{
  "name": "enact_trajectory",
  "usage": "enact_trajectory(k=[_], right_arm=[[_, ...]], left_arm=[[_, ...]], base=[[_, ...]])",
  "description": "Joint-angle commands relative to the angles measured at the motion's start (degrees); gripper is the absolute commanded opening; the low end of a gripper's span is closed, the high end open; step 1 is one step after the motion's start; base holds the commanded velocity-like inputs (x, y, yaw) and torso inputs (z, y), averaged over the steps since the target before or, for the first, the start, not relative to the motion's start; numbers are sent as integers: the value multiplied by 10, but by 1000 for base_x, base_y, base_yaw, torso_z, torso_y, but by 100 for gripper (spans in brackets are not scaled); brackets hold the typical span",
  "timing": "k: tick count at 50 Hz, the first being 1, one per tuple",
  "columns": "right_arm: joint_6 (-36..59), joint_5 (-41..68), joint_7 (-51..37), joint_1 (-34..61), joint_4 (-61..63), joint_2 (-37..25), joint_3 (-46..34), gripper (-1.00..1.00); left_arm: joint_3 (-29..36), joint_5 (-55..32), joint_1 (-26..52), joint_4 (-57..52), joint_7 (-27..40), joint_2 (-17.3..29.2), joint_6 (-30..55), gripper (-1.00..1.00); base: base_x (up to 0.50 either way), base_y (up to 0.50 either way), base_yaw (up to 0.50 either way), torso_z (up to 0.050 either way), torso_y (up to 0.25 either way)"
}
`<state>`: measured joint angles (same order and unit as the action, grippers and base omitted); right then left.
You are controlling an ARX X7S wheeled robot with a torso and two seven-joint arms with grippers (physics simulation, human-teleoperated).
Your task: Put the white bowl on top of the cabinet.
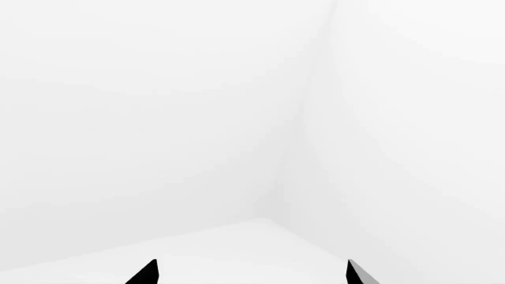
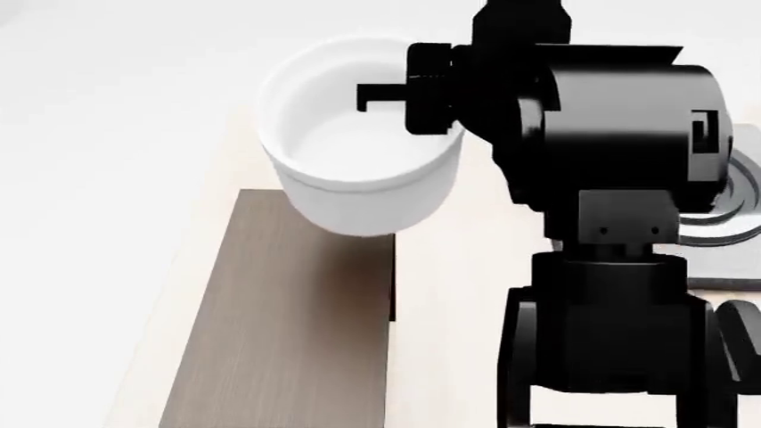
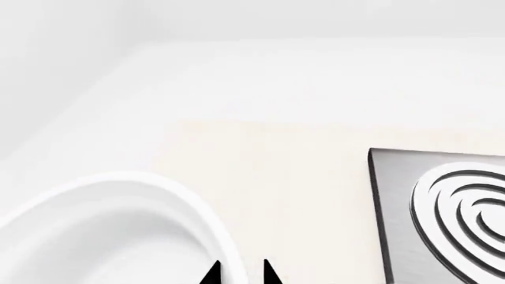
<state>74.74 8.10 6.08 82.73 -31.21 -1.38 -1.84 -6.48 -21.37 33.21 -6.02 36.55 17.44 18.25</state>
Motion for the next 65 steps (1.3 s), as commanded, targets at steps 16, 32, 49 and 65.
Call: enact_trajectory(k=[16, 32, 49, 65], right_arm=[[152, 198, -84, -87, 285, -27, -30, -100], [146, 391, -218, -100, 303, -54, -46, -100], [136, 476, -276, -112, 309, -61, -59, -100], [87, 466, -264, -124, 268, -76, -100, -100]], left_arm=[[3, -3, 0, 0, 2, 2, -1, 100], [4, -5, 0, 3, 4, 3, -3, 100], [6, -6, 0, 4, 4, 5, -4, 100], [7, -8, -1, 2, 7, 6, -4, 100]], base=[[0, 0, 0, 0, 1], [0, 0, 0, 1, 1], [0, 0, 0, 1, 1], [0, 0, 0, 0, 1]])
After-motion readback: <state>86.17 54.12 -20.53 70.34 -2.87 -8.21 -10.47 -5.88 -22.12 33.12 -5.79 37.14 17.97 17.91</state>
